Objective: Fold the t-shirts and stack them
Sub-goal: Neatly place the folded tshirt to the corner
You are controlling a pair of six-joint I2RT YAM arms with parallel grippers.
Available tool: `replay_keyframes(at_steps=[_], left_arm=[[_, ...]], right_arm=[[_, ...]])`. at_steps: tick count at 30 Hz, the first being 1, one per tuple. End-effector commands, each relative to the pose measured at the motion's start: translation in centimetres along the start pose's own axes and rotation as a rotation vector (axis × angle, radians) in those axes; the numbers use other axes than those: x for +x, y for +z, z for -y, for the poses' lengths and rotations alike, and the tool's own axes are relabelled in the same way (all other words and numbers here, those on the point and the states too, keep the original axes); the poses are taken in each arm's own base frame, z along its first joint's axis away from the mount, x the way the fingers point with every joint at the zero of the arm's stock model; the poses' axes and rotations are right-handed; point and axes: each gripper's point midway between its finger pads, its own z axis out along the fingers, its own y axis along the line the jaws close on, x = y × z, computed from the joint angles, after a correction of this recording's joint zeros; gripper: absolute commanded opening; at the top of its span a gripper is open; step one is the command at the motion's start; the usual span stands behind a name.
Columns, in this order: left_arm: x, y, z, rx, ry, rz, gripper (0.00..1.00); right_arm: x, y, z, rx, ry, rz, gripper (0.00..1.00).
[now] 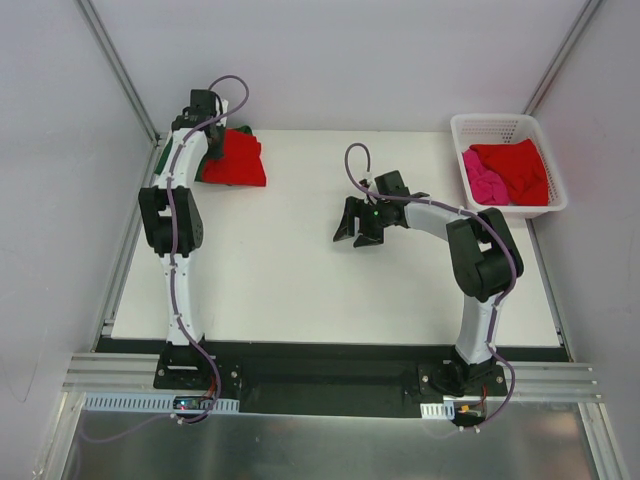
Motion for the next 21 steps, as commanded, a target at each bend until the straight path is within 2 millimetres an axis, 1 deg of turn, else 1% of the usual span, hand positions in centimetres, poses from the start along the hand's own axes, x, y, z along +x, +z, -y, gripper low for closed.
replay_keyframes(at_steps=[1, 8, 12, 18, 21], left_arm=[[-3.3, -1.8, -1.8, 0.013, -0.028, 0.106, 0.0], [-5.3, -2.9, -3.3, 0.012, -0.044, 0.173, 0.0], [-5.7, -3.4, -4.1, 0.014, -0.053, 0.192, 0.0], [-6.3, -4.8, -4.1, 0.062, -0.083, 0.226, 0.0], [-6.8, -5.4, -4.7, 0.07, -0.102, 0.248, 0.0]], right_arm=[[1.9, 0.9, 1.7, 0.052, 0.036, -0.067, 0.79], [2.2, 1.5, 2.1, 0.053, 0.047, -0.085, 0.79], [2.2, 1.8, 2.1, 0.052, 0.048, -0.091, 0.79], [2.1, 2.2, 2.2, 0.051, 0.056, -0.098, 0.79], [2.2, 2.4, 2.1, 0.05, 0.056, -0.101, 0.79]])
